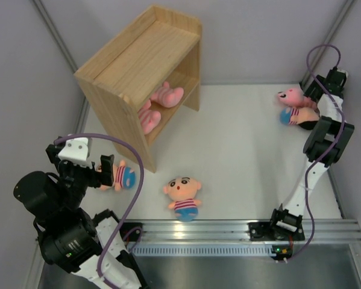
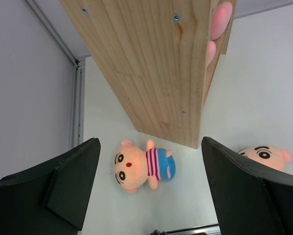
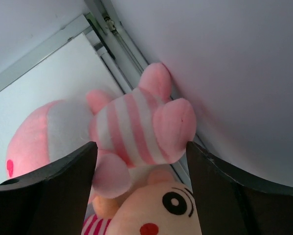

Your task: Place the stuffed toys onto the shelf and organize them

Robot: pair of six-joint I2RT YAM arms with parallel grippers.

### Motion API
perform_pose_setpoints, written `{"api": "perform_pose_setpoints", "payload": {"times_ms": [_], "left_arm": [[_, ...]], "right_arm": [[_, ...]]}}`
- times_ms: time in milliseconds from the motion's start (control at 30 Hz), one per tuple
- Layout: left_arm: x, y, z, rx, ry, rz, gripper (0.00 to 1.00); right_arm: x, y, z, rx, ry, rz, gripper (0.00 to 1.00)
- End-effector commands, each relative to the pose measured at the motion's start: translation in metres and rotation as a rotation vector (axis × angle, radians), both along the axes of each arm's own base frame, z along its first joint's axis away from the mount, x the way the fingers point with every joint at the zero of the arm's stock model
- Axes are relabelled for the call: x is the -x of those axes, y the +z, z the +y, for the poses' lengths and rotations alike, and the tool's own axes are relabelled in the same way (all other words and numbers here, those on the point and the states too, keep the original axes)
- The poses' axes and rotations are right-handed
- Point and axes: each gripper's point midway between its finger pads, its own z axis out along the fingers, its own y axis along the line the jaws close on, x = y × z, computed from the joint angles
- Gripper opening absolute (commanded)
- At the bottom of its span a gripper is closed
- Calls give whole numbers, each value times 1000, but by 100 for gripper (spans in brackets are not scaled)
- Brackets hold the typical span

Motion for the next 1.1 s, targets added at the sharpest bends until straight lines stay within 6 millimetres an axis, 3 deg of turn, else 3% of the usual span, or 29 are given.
{"api": "perform_pose_setpoints", "payload": {"times_ms": [0, 200, 300, 400, 500, 533, 600, 633, 700, 733, 933, 1067], "left_arm": [[-4, 5, 10, -12, 45, -8, 90], [-5, 4, 12, -6, 58, -3, 90], [-4, 3, 10, -3, 49, -4, 90], [-4, 3, 10, -5, 53, -4, 90], [-4, 3, 11, -6, 55, -4, 90], [-4, 3, 10, -7, 55, -5, 90], [-3, 3, 9, -9, 55, -8, 90], [-2, 3, 10, -17, 58, -11, 90], [-1, 2, 10, -23, 64, -12, 90], [0, 2, 10, -34, 65, -16, 90], [-1, -5, 8, -34, 46, -5, 90], [1, -4, 7, -48, 43, -11, 90]], "right_arm": [[-13, 27, -22, 42, -56, -97, 74], [-8, 37, -30, 16, -154, -184, 86], [-19, 25, -28, -84, -100, -237, 85], [-34, 9, -1, -176, 95, -257, 81], [-42, 1, 19, -224, 175, -265, 60], [-43, -2, 23, -235, 181, -265, 48], [-46, -2, 35, -240, 201, -261, 39], [-47, -2, 39, -241, 206, -259, 29], [-50, -2, 52, -244, 226, -252, 17], [-49, -2, 57, -247, 234, -249, 3], [-30, 19, 104, -272, 313, -303, 0], [-26, 25, 158, -268, 439, -275, 0]]}}
